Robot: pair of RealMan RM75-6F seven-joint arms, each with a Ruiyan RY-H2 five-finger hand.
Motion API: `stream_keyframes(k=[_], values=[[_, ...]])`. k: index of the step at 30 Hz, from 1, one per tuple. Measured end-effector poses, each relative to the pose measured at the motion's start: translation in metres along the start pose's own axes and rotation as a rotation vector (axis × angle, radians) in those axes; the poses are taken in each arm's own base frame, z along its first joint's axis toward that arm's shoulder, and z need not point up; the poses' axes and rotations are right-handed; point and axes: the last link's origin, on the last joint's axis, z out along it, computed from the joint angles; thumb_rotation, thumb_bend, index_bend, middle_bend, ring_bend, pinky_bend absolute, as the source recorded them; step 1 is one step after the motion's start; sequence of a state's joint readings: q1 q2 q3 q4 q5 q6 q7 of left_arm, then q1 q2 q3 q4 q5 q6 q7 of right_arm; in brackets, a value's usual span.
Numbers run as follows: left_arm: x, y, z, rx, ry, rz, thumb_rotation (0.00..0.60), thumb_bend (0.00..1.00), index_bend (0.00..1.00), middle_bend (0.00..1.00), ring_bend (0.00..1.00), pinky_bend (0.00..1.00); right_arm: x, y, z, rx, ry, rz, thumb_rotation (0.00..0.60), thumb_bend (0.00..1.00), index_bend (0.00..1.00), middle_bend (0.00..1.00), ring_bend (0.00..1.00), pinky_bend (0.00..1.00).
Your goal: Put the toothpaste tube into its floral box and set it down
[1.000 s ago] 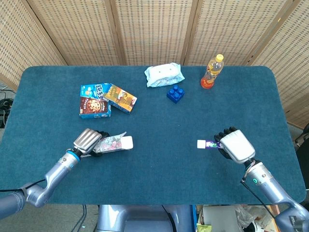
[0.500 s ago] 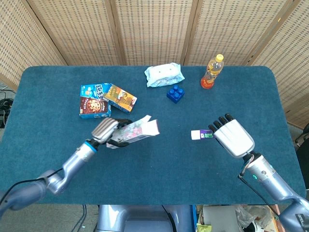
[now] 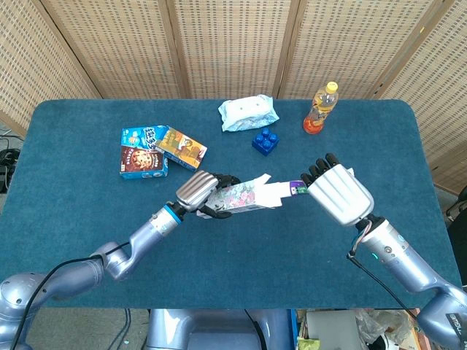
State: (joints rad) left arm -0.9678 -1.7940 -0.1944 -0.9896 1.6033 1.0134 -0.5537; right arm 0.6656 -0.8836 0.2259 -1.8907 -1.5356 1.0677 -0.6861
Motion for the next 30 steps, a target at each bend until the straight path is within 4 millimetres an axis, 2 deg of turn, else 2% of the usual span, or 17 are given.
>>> stream_keyframes(k=[6, 16, 23, 30], values=[[-0.005, 0.006, 0.009, -0.001, 0.003, -0.027, 0.600, 0.22, 0.56, 0.54, 0.51, 0.56, 0.013, -0.004, 0.006, 0.024, 0.004, -0.045, 0.600, 0.60, 0.59, 0.61, 0.46, 0.41], [-0.011, 0.016, 0.016, -0.021, 0.009, -0.078, 0.600, 0.22, 0.56, 0.54, 0.51, 0.56, 0.010, -0.010, 0.006, 0.052, -0.017, -0.116, 0.600, 0.60, 0.60, 0.61, 0.46, 0.42], [-0.015, 0.031, 0.026, -0.043, 0.006, -0.099, 0.600, 0.22, 0.56, 0.54, 0.51, 0.56, 0.015, -0.012, 0.003, 0.081, -0.013, -0.235, 0.600, 0.60, 0.59, 0.61, 0.47, 0.43], [-0.018, 0.037, 0.033, -0.043, 0.021, -0.126, 0.600, 0.22, 0.56, 0.54, 0.51, 0.56, 0.018, -0.021, 0.001, 0.125, 0.000, -0.344, 0.600, 0.60, 0.59, 0.61, 0.47, 0.43]])
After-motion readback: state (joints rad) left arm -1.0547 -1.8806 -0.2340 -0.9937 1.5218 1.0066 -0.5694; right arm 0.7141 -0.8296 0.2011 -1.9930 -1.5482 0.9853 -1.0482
